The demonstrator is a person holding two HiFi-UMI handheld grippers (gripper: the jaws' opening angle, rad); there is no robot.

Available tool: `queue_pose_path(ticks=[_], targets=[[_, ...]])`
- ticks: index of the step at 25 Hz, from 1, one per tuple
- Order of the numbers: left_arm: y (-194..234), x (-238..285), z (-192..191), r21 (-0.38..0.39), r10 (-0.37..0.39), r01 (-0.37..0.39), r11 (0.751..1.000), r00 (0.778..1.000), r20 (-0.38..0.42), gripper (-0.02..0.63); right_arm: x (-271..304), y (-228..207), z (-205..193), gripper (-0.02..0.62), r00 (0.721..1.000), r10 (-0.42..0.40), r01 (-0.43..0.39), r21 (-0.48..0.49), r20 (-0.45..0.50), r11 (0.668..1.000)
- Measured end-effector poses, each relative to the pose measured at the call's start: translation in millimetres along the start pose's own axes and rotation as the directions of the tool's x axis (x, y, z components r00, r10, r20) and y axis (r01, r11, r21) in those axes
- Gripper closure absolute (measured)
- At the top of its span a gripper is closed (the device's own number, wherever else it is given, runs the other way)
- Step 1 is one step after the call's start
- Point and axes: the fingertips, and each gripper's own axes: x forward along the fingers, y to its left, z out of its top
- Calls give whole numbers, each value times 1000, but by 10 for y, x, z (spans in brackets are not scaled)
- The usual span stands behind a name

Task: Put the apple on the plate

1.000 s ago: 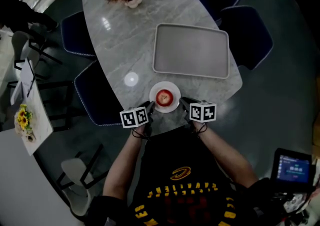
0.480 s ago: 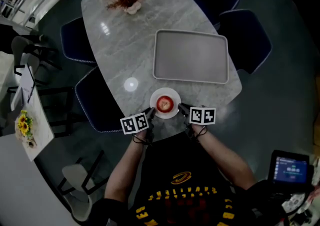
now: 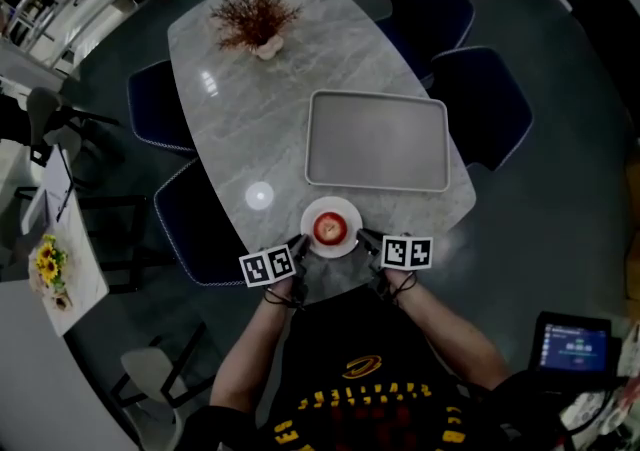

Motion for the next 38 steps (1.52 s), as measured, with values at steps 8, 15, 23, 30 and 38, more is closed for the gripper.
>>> queue_pose_path(ticks=[8,15,23,30,38], targets=[[-341,-139,336,-4,-95,95,995,994,56,555,-239,252,395,556,991,84,-89,50,103,995],[-686,-167,706,12,-190,190,982,977,96,561,-450,391,775,560,969,131,-154,95,208,984],[-1085,-175,983,56,-290,286,957,951,106,568,-720,440,1102,561,942,128,-168,105,309,980],[-1413,56,1324,88,-351,344,935,932,88,571,-829,318,1521,561,924,101,-157,126,369,980],[-1667,328,1580,94,-376,370,924,926,46,571,-954,212,1936,561,902,67,-142,146,427,979]])
